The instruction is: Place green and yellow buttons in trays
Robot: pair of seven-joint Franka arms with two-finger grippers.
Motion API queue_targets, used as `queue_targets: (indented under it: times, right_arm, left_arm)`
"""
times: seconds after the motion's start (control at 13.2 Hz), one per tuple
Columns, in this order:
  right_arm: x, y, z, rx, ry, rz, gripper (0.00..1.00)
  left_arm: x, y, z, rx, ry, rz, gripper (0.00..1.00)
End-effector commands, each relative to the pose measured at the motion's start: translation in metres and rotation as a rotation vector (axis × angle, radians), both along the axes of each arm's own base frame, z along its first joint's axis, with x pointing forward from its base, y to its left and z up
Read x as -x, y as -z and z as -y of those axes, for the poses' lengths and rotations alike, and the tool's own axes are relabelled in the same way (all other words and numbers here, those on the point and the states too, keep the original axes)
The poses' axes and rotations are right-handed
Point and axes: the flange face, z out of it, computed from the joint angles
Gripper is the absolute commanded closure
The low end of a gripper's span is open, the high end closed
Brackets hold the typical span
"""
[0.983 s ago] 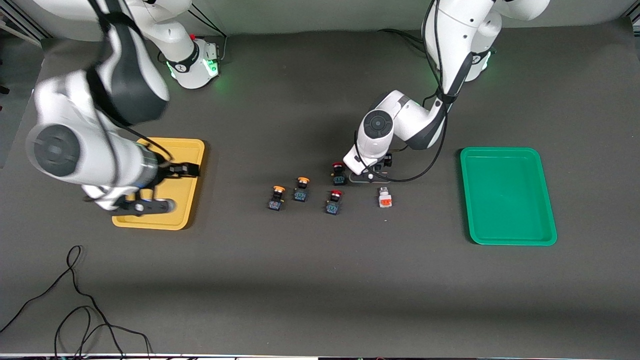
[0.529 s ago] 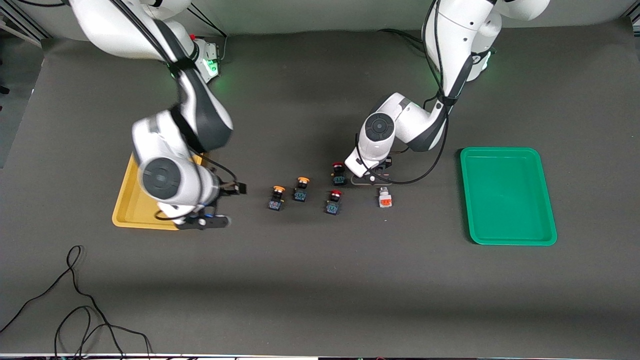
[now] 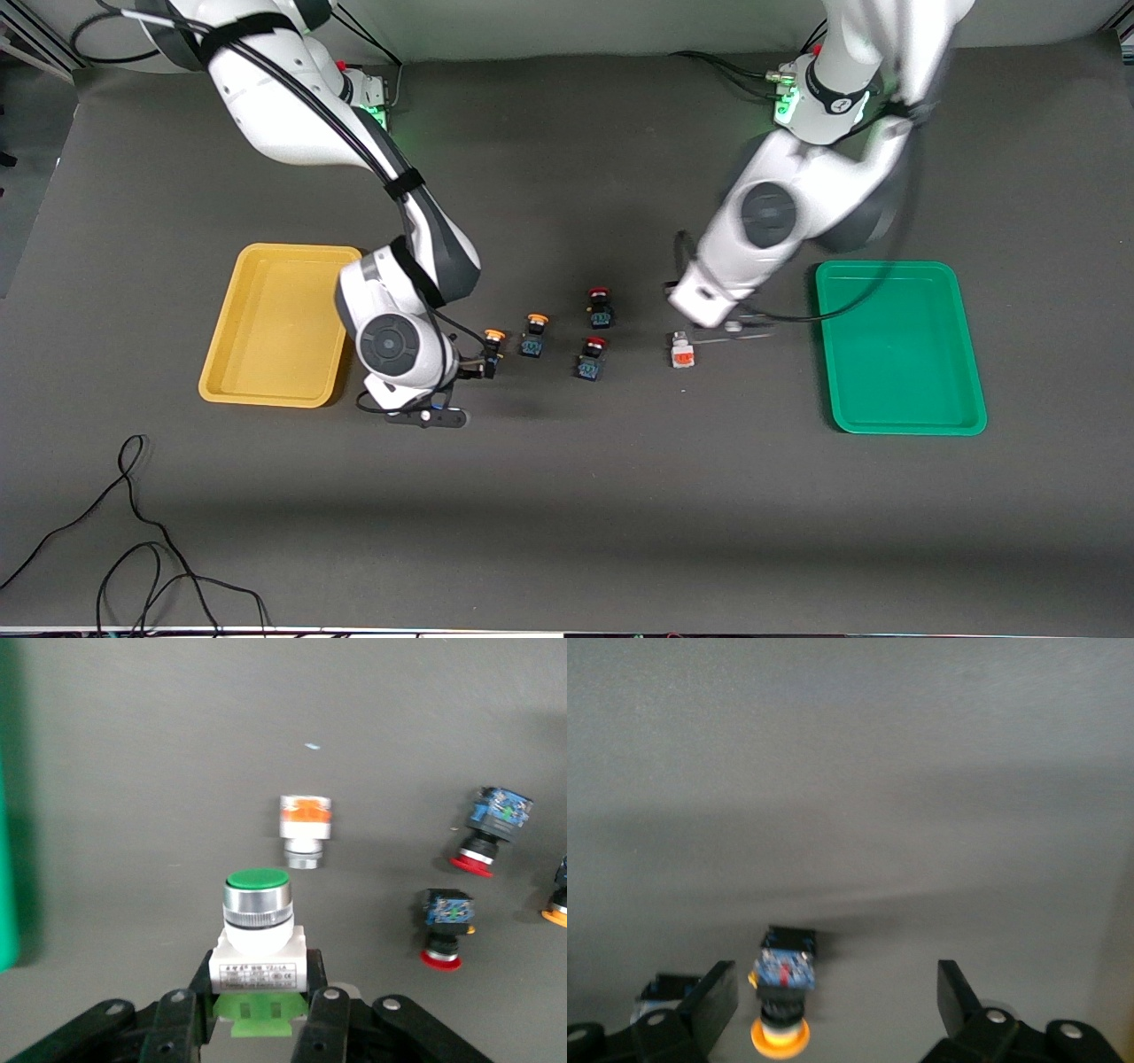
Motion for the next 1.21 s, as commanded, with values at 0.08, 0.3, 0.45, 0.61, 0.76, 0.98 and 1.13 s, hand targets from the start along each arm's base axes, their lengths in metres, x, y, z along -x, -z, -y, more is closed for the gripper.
queue_targets:
  times: [0.08, 0.3, 0.45, 0.61, 0.76, 0.98, 1.13]
  right_arm:
    - [0.007, 0.032, -0.028, -0.002, 0.067, 0.033, 0.00]
    - [0.021, 0.054, -0.045, 0.016, 0.093, 0.024, 0.00]
    - [0.028, 0.062, -0.042, 0.030, 0.102, -0.002, 0.00]
    - [0.038, 0.073, -0.035, 0.048, 0.105, -0.028, 0.00]
    - [0.045, 0.074, -0.042, 0.053, 0.098, -0.033, 0.13]
    - [0.042, 0.065, -0.041, 0.050, 0.074, -0.021, 1.00]
    - [0.040, 0.052, -0.037, 0.054, 0.076, -0.025, 1.00]
  left_arm:
    - [-0.021, -0.032, -0.145, 0.025, 0.003, -0.067, 0.82]
    - [-0.038, -0.011, -0.213, -0.041, 0.051, -0.054, 0.82]
    - [-0.040, 0.032, -0.239, -0.038, 0.073, -0.043, 0.82]
    - [-0.037, 0.081, -0.253, -0.061, 0.126, -0.046, 0.81]
    - [-0.033, 0.126, -0.262, -0.074, 0.138, -0.035, 0.81]
    - [-0.022, 0.175, -0.271, -0.078, 0.146, -0.010, 0.78]
    - [-0.025, 0.175, -0.273, -0.074, 0.177, -0.016, 0.33]
